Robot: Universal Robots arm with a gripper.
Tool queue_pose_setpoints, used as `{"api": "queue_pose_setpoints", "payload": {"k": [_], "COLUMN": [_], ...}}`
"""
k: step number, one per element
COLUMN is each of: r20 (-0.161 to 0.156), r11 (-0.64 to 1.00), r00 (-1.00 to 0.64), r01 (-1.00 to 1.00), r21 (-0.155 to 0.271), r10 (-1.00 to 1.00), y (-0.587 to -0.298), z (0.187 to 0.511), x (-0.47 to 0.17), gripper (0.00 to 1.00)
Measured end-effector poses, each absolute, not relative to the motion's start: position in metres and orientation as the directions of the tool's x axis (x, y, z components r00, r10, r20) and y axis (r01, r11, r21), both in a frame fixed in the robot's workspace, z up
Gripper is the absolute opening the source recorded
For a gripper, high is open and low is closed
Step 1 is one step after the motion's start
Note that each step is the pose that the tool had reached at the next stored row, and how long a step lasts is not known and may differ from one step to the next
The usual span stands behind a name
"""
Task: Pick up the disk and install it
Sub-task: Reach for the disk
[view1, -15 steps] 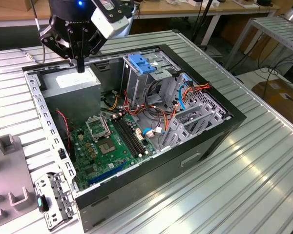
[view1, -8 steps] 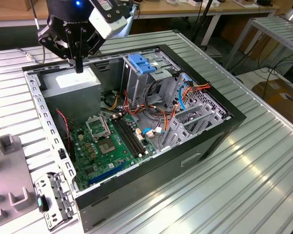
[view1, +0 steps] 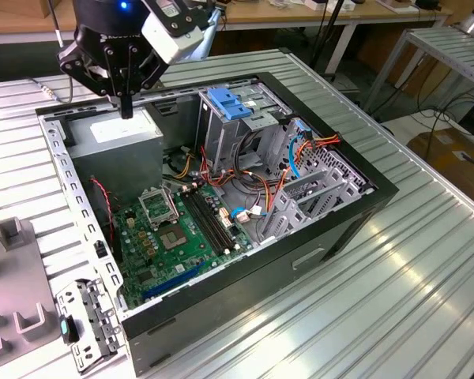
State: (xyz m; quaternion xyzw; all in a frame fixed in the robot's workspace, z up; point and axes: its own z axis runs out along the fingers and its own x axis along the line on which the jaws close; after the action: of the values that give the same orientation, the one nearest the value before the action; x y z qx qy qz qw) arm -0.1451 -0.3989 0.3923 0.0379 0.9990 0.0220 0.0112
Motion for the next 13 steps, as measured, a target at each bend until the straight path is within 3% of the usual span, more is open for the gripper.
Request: {"api": "queue_pose_setpoints", "payload": {"k": [13], "r20": [-0.021], "r11": [0.996], "r00": [-0.997], "r01": [0.075], "r21": [0.045], "r10": [0.076], "y": [-0.3989], "z": [0.3922], "x": [-0.1488], "gripper": [0.11]}}
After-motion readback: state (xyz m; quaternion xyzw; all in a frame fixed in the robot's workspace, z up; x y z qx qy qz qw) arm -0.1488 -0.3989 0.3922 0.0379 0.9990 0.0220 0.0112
